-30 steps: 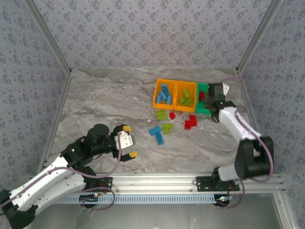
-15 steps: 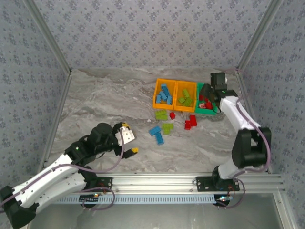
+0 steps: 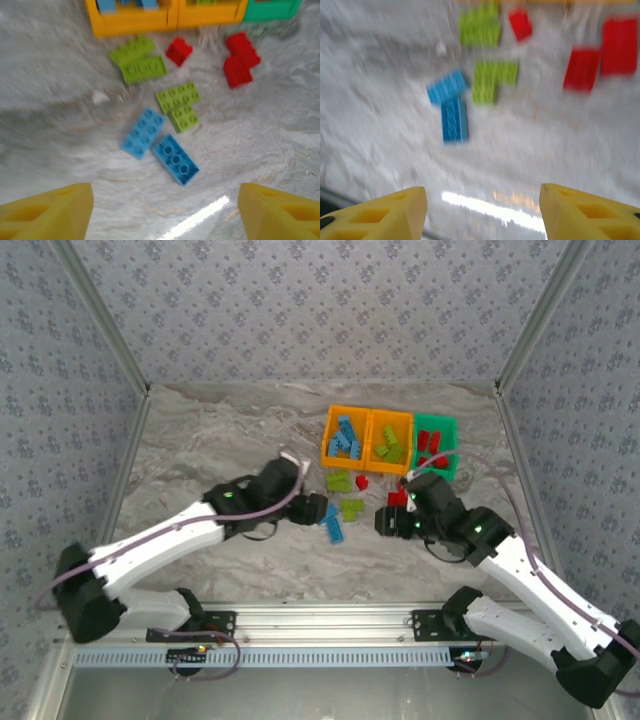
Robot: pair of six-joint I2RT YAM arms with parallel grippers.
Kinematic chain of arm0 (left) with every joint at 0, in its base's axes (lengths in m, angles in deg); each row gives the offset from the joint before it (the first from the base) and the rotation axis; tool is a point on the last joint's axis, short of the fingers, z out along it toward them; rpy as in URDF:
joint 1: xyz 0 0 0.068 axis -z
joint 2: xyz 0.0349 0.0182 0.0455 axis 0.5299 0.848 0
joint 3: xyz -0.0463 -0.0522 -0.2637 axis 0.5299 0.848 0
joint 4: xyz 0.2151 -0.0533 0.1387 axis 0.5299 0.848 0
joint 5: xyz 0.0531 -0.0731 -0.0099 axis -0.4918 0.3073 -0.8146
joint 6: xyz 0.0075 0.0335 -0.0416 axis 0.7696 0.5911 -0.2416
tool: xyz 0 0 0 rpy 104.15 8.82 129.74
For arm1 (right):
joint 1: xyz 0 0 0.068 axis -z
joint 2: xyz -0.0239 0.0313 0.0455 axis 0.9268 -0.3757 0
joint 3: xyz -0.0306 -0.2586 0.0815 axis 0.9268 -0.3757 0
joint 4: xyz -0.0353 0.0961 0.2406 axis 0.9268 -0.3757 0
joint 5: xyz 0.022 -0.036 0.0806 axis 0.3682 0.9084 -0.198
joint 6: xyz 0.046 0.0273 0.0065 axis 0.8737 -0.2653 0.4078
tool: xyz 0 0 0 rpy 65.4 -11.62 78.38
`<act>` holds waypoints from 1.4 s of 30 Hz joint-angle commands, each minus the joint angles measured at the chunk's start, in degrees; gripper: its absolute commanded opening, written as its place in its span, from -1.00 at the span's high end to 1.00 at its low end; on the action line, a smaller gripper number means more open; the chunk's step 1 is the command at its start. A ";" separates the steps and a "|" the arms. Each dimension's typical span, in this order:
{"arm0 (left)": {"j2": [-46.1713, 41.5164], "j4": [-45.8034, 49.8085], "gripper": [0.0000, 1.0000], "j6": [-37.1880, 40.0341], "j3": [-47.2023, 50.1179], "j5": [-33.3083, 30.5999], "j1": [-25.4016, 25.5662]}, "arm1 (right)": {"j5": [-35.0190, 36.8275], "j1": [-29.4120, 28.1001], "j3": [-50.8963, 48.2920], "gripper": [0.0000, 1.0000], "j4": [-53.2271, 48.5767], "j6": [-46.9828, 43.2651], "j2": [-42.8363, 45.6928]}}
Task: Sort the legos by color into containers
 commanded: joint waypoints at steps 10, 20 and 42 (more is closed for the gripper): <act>30.36 3.38 -0.14 -23.80 -18.95 -14.54 8.16 | 6.54 -5.83 -2.73 -0.39 -13.73 7.44 7.58; 43.56 6.90 0.07 -22.52 -29.21 -18.35 8.73 | 6.87 -5.85 -0.97 -0.43 -13.54 5.37 7.01; 39.85 -2.21 0.56 -20.66 -21.52 -15.79 8.83 | 9.82 -5.90 -1.10 -0.45 -8.89 6.37 9.70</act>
